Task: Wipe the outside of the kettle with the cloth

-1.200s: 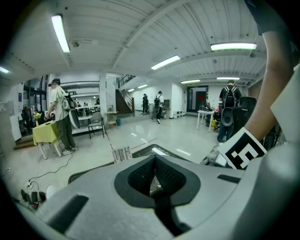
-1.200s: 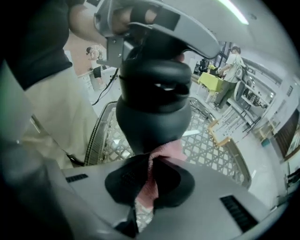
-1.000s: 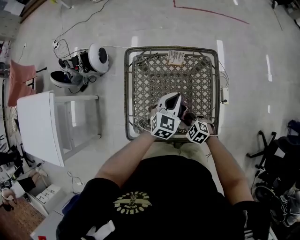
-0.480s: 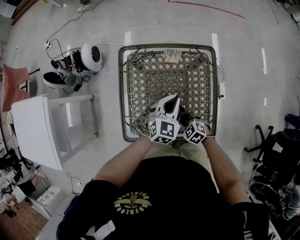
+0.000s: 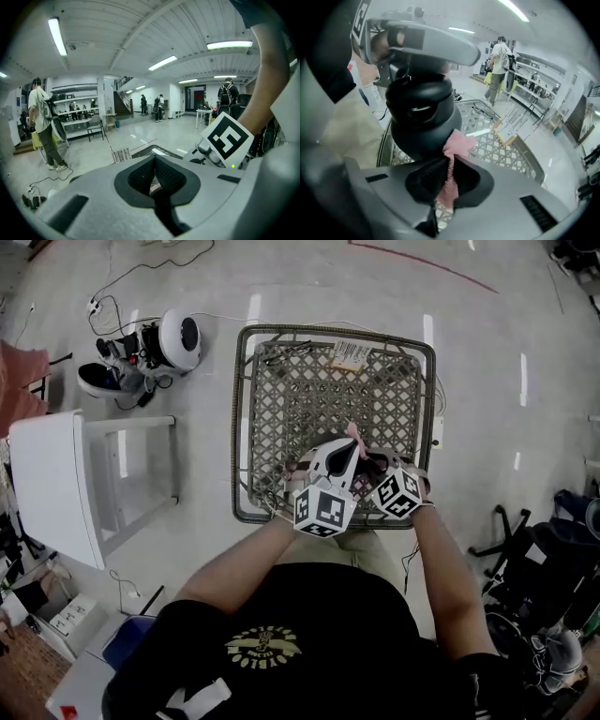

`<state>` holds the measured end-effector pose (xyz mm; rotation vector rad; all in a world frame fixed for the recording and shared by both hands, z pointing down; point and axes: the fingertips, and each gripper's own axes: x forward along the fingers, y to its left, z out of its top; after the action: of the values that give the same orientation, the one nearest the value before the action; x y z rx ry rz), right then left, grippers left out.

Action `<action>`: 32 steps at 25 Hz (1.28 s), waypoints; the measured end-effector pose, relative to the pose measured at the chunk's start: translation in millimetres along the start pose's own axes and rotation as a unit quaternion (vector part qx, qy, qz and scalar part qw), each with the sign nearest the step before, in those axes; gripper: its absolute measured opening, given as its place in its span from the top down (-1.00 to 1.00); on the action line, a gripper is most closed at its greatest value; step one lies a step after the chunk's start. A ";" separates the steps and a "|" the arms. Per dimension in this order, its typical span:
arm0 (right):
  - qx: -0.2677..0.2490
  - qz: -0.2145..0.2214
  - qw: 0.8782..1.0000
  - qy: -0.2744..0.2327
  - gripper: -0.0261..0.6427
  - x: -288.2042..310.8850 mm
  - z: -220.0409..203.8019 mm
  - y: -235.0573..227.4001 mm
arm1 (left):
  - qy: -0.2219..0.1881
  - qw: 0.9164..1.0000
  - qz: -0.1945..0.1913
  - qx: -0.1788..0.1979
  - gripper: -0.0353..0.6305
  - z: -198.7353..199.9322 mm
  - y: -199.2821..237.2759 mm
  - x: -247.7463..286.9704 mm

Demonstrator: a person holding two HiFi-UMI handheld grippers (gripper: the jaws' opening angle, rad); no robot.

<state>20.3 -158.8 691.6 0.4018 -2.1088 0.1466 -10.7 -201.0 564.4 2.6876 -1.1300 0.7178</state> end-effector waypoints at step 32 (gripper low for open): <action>-0.027 0.125 0.992 0.008 0.84 36.7 -28.6 108.5 | 0.031 0.998 0.046 0.041 0.87 -7.8 -1.9 5.2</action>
<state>-12.0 -57.8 743.6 0.1032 -2.1364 0.2359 -9.1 -200.5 573.8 2.6739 -1.2421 0.8748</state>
